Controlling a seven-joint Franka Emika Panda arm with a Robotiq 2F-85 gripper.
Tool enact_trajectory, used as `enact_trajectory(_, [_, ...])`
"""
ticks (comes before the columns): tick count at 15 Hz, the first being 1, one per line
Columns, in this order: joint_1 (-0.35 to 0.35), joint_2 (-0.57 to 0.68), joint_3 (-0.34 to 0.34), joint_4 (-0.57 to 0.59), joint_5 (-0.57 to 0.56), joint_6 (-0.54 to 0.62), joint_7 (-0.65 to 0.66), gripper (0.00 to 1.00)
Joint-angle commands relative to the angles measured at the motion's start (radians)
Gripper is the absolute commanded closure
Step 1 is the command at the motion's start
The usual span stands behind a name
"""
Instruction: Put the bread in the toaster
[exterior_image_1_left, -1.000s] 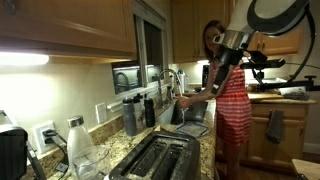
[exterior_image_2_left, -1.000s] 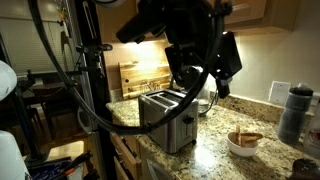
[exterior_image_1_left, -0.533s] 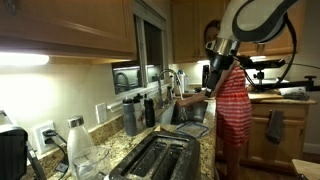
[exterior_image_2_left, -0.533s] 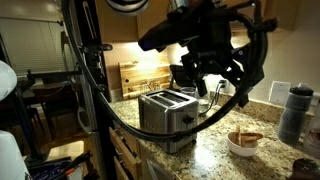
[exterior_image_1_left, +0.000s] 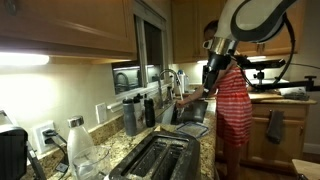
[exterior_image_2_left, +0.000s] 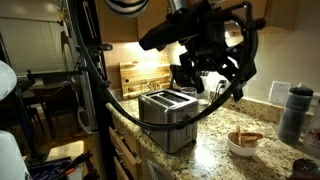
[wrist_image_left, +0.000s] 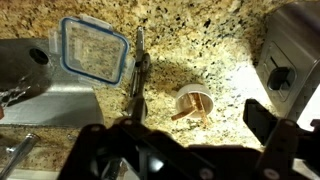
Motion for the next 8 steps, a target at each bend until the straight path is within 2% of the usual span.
enact_trajectory(1, [0.012,0.042,0.026,0.023,0.021,0.052,-0.002,0.00])
enact_trajectory(8, [-0.073,0.206,0.086,0.095,-0.046,0.216,0.157,0.00])
